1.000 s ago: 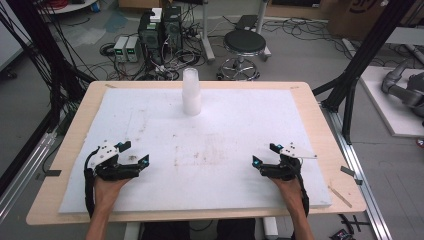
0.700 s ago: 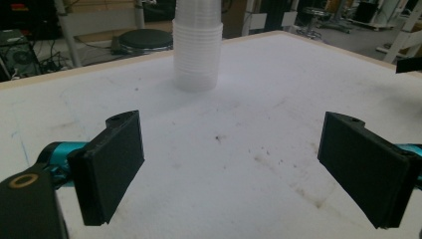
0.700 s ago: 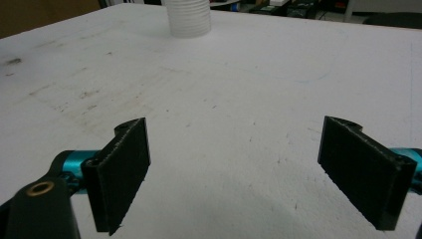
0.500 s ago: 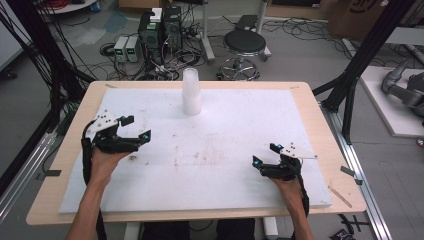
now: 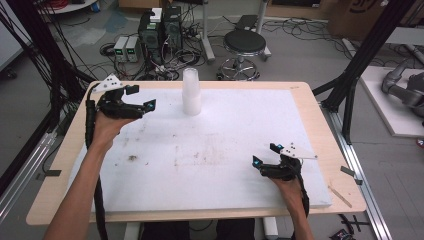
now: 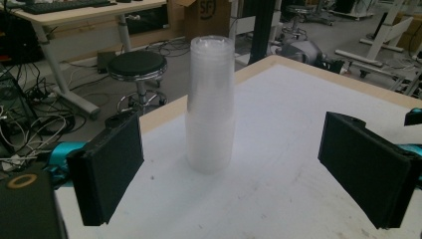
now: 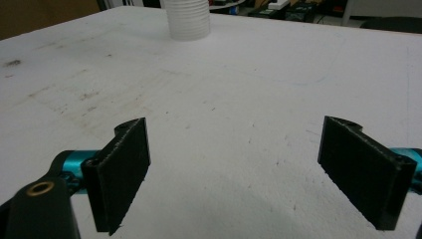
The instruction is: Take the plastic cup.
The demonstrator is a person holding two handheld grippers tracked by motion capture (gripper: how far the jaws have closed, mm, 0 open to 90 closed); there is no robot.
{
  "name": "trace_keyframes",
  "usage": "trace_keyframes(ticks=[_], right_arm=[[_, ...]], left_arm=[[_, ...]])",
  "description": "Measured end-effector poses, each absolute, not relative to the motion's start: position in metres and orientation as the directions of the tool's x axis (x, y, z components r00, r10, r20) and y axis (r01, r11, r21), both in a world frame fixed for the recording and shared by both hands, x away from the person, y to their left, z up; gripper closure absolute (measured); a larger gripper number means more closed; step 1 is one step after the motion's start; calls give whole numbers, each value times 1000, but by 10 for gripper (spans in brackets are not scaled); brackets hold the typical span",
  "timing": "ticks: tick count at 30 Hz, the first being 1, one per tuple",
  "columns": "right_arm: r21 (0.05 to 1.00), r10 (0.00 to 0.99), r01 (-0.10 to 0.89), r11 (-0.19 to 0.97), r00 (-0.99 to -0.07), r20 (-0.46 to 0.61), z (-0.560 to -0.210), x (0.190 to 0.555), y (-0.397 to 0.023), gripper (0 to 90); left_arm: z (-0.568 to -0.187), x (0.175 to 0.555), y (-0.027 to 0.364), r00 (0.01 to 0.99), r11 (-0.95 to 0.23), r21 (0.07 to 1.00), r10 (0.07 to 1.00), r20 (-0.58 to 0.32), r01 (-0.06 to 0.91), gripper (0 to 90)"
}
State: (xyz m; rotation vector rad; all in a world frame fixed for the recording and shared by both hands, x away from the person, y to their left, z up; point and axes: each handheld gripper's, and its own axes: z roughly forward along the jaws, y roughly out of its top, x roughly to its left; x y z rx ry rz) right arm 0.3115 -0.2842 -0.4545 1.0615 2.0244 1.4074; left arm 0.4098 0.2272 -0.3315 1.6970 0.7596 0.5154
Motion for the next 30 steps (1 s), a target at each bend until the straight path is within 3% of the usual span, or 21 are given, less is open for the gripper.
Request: trace_keyframes(ticks=[17,30], right_arm=[[928,799,331,171,-598,66,-454,311,-285,131],[928,804,328,175,-592,57,-454,310,-284,131]], left_arm=[[-294,494,204,790,-193,955,610,-63,225,104],[-285,532,180,815,-285,930,579,-27,233,104]])
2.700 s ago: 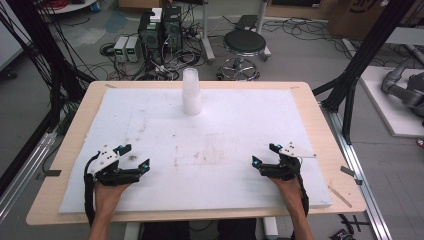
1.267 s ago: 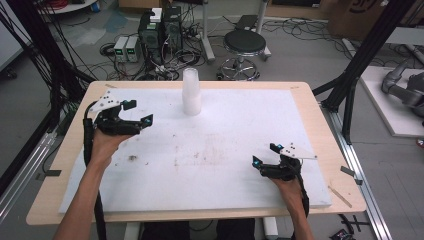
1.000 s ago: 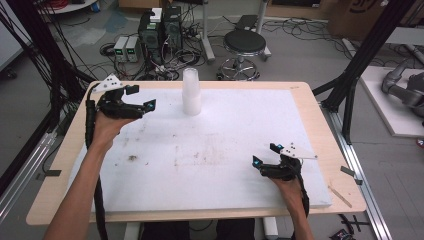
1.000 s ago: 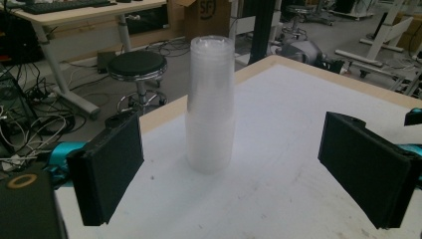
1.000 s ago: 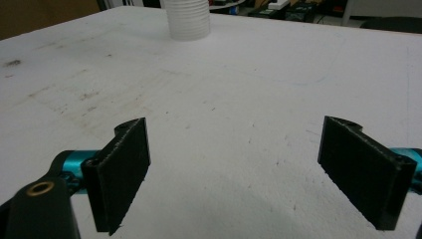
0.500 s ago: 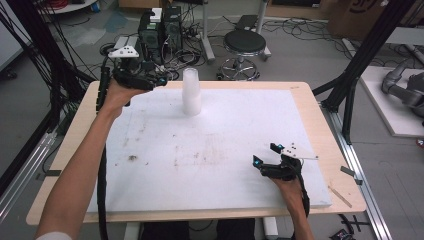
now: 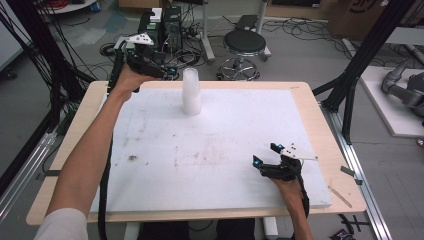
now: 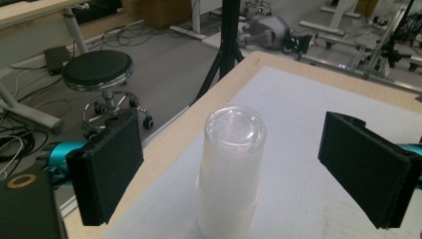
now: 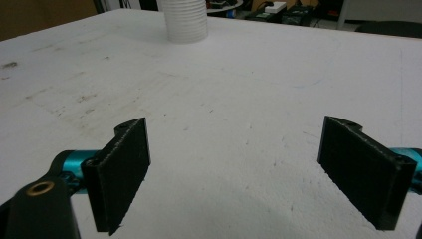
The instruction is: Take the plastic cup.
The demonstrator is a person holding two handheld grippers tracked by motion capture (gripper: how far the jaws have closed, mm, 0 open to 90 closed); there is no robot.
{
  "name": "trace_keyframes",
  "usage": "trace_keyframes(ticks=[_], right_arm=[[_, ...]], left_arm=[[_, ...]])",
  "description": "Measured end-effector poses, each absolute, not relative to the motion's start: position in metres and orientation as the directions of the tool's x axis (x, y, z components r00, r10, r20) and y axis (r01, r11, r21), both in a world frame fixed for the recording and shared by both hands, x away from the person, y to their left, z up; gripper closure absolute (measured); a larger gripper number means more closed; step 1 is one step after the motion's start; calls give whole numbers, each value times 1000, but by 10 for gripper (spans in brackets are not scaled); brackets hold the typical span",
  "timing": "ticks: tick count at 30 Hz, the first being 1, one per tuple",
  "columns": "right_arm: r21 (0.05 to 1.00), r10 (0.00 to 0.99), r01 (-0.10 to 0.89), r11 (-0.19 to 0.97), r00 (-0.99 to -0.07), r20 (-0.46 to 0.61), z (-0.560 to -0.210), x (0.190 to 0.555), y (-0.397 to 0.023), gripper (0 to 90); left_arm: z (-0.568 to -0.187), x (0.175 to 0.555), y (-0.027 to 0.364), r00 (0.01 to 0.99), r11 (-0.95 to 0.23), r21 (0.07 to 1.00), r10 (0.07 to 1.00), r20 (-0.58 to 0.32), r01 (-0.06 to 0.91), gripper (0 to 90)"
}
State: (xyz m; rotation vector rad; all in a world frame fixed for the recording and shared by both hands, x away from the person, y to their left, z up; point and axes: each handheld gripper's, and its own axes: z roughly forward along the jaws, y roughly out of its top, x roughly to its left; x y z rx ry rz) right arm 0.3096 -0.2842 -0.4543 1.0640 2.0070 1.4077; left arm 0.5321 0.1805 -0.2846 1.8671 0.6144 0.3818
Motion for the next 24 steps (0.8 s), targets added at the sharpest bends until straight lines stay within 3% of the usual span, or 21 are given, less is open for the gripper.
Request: trace_keyframes(ticks=[24], right_arm=[[926,806,332,178,-589,55,-454,311,-284,131]], left_arm=[[-308,569,134,838,-417,865,545,-10,281,104]])
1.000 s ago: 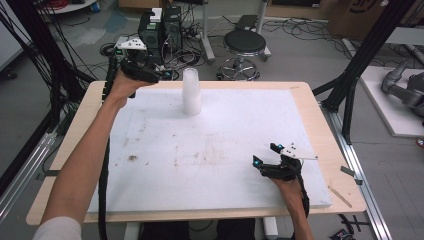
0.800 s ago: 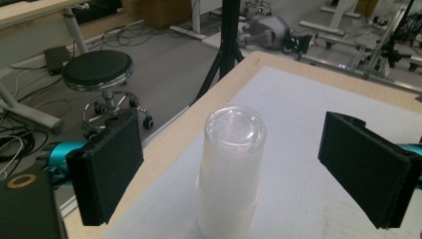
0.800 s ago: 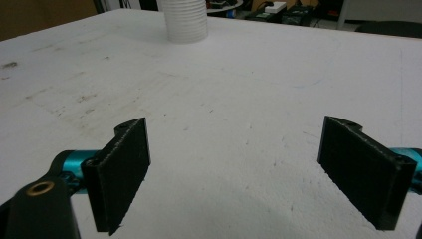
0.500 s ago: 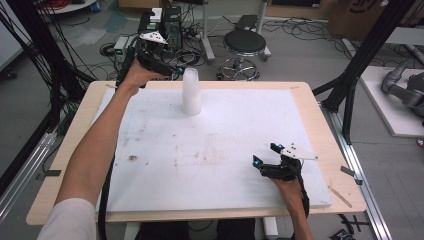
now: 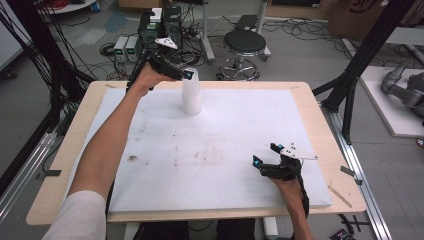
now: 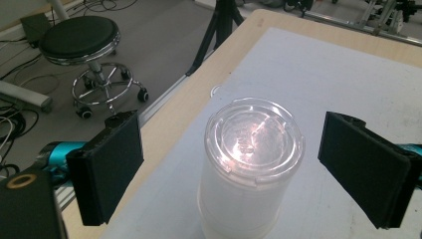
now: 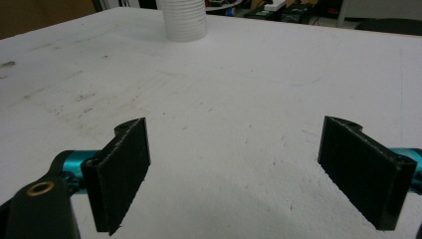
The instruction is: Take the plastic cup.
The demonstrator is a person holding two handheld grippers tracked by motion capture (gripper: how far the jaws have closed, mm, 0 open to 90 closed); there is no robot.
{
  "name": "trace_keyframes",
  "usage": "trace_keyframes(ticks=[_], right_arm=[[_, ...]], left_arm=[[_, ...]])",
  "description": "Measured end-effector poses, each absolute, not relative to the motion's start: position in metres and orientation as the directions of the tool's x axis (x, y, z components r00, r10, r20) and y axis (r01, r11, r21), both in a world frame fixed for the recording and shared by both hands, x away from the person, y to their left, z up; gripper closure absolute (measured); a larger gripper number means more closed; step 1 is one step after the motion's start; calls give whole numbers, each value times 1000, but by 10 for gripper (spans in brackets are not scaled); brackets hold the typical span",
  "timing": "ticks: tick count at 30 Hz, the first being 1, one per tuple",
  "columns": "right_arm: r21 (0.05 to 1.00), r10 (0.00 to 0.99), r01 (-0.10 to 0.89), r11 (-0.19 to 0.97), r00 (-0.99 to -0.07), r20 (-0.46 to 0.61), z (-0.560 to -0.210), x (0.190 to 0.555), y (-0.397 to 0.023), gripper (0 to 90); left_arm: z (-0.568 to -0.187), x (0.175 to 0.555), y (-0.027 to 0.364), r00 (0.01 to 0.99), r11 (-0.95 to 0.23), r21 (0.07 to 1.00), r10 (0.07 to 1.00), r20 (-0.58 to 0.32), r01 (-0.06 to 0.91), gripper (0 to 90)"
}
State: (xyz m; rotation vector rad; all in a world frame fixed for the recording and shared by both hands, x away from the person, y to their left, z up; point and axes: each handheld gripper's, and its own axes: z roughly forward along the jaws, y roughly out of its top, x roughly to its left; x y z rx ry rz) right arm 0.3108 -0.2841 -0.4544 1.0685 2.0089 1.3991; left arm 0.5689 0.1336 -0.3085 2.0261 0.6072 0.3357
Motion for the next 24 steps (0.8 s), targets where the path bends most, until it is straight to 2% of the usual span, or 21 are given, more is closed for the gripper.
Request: trace_keyframes(ticks=[24], right_arm=[[920,803,350,179,-592,68,-454,313,-284,131]], left_arm=[[-327,578,106,827,-513,785,562,0,348,121]])
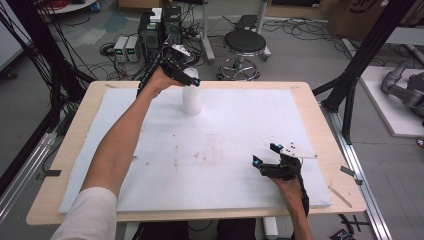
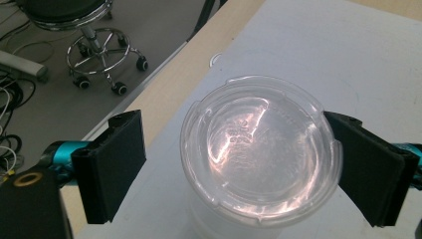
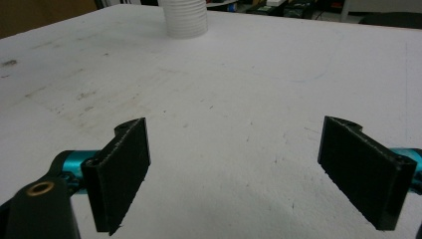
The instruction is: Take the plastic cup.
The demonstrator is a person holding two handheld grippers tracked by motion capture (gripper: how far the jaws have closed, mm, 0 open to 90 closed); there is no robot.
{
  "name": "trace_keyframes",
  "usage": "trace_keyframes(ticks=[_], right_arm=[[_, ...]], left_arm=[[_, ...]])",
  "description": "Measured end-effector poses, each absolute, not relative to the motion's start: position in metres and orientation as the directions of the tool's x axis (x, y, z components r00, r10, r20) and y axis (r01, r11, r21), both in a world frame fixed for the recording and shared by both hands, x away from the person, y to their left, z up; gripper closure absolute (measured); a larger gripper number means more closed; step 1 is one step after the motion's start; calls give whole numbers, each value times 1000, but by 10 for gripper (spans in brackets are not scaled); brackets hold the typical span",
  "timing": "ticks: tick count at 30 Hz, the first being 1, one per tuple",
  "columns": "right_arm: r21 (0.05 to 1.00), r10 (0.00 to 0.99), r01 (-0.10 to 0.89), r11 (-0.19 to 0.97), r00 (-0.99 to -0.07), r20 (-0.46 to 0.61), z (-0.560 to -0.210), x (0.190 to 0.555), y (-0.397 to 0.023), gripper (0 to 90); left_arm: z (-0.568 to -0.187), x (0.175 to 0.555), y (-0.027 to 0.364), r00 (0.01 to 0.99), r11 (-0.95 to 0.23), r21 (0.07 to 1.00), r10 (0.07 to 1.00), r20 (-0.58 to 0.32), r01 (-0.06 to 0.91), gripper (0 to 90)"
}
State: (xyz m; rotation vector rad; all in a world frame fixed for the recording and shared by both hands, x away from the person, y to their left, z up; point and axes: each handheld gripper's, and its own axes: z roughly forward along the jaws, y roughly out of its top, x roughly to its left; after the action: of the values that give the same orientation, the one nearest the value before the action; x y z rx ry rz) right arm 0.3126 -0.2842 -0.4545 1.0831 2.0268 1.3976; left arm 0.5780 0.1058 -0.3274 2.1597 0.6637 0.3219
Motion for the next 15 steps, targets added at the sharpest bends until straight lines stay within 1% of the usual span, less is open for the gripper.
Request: trace_keyframes(ticks=[5,15], right_arm=[[914,803,365,179,-591,79,-455,314,-284,131],[918,806,360,165,-586,85,-455,314,-285,131]], left_arm=[[-331,581,103,823,-517,774,568,-10,367,135],[-334,582,102,829,-539,748,559,-26,387,226]])
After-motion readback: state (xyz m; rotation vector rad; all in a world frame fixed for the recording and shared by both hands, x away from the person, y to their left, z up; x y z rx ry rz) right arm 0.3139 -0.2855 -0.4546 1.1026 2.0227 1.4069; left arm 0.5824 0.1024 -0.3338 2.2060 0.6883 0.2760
